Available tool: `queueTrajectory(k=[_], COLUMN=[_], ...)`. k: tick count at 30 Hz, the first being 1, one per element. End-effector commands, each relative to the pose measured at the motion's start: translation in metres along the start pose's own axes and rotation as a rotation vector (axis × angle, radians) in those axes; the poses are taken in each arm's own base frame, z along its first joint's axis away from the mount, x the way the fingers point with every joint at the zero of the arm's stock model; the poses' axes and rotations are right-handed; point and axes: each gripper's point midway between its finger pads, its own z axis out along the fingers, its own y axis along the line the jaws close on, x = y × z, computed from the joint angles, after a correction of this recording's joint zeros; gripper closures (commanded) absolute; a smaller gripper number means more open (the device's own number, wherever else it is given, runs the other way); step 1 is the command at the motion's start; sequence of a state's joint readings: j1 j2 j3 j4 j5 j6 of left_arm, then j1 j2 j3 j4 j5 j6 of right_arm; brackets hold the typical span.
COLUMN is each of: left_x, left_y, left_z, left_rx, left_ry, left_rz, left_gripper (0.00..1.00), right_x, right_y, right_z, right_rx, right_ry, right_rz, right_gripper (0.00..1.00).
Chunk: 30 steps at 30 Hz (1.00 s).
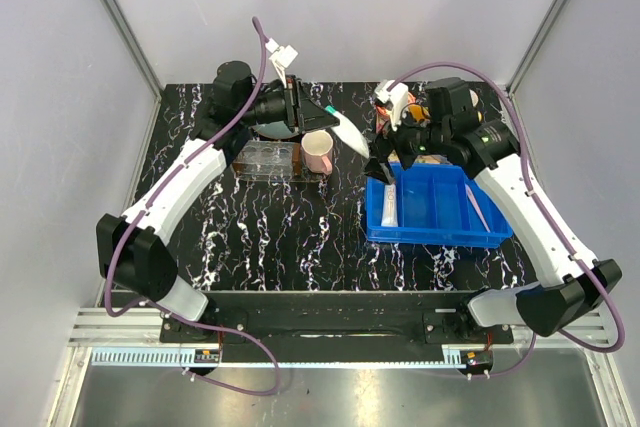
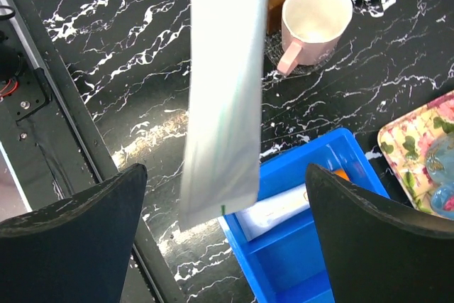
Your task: Prepare toiletry sets of a toothbrush and toothpaste on the tray
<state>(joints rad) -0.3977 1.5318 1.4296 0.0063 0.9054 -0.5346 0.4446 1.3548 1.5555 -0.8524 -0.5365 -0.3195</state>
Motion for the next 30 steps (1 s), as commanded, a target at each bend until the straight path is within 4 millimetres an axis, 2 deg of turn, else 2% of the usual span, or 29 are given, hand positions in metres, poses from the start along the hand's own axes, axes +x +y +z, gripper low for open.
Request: queueTrajectory(k=[1,7,11,19,21,22,23,24,26,27,30], left_x=[-0.024,-0.023,-0.024,-0.023,-0.023,-0.023,-0.023,-0.023,-0.024,-0.025,-0.027], left_y=[-0.016,-0.014,-0.016,-0.021,-0.022,-0.024,-0.024,-0.024,-0.026,-0.026,-0.029], left_z=[-0.01,-0.009,-0.009,-0.01,-0.011,-0.012,-0.012,-0.013,-0.015,-0.016,-0.021], left_rx=[-0.025,-0.028,-0.02,0.002,0.007,0.013,0.014,0.016,0.016,0.013,0.007], left_ry=[-0.081,-0.08,-0.08,-0.076,-0.076,-0.074,-0.075,-0.073,-0.073,-0.072,-0.071], left_rz=[-0.009,-0.069,-0.075,-0.082,-0.077,-0.071,-0.066,-0.049,-0.023,0.001,0.084], left_gripper=[1.0,1.0,1.0,1.0,0.91,0.81,0.73,0.56,0.47,0.37,0.24], right_x=[-0.015,-0.016,-0.017,-0.019,-0.019,-0.019,-0.02,-0.02,-0.021,-0.021,-0.019], right_y=[0.005,-0.004,-0.012,-0.016,-0.017,-0.018,-0.018,-0.018,-0.018,-0.018,-0.015], right_z=[0.0,0.007,0.01,0.014,0.015,0.015,0.015,0.014,0.013,0.013,0.012], right_rx=[0.03,0.094,0.137,0.154,0.156,0.162,0.165,0.166,0.167,0.164,0.148], right_ry=[-0.05,-0.035,-0.033,-0.03,-0.028,-0.027,-0.03,-0.029,-0.028,-0.027,-0.01], right_rz=[-0.082,-0.097,-0.089,-0.074,-0.068,-0.066,-0.065,-0.065,-0.065,-0.064,-0.062], right_gripper=[0.03,0.14,0.32,0.76,0.86,0.94,0.97,1.0,1.0,1.0,1.0])
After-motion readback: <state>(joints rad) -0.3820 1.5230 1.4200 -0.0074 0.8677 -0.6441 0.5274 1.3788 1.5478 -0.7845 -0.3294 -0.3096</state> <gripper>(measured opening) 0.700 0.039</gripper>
